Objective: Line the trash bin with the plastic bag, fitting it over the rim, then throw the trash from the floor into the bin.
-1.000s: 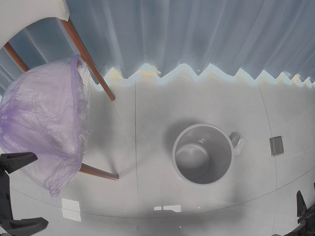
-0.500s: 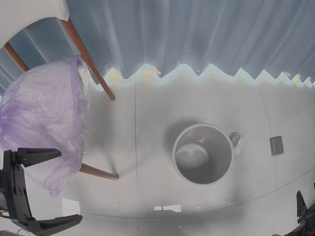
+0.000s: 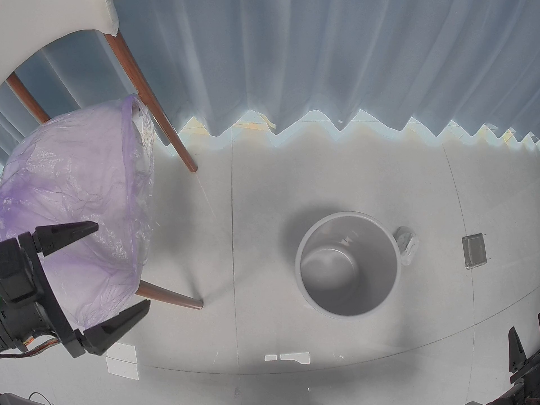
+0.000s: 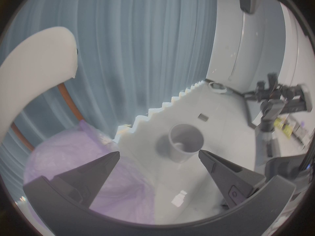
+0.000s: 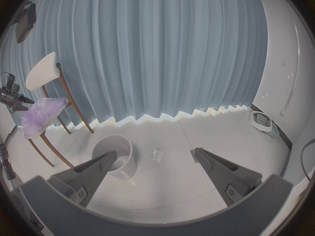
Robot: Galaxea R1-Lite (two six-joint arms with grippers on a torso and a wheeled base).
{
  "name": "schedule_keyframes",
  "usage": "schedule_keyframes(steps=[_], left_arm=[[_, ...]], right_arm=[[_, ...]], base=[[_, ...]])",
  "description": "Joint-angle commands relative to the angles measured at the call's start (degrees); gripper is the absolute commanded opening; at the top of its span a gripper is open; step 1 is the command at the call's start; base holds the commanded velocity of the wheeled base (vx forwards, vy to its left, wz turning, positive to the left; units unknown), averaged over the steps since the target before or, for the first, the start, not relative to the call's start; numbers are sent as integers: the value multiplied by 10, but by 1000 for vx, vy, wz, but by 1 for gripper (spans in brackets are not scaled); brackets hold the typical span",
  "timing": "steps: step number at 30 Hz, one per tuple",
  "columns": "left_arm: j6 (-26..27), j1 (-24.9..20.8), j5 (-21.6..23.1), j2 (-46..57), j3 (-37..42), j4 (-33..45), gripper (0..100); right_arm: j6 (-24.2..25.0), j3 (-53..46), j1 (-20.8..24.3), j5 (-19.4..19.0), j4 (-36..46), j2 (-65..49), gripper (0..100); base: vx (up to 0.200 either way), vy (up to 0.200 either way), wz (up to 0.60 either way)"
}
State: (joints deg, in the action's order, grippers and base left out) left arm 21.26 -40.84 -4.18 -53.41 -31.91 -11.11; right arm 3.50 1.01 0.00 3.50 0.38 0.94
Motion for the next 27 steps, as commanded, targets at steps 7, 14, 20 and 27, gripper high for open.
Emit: schedule_keyframes(steps=[7, 14, 20, 27], left_arm=[[64, -21, -107, -12, -1, -4, 100], [85, -25, -209, -7, 13, -22, 100], [145, -28, -271, -7, 34, -56, 100], [195, -27, -306, -11, 66, -81, 100]], right_arm=[[0, 0, 0, 0, 1, -9, 100], [0, 0, 0, 0, 1, -9, 100], [0, 0, 0, 0, 1, -9, 100], [0, 0, 0, 0, 0, -9, 100]], base=[[0, 0, 0], [0, 0, 0], [0, 0, 0], [0, 0, 0]])
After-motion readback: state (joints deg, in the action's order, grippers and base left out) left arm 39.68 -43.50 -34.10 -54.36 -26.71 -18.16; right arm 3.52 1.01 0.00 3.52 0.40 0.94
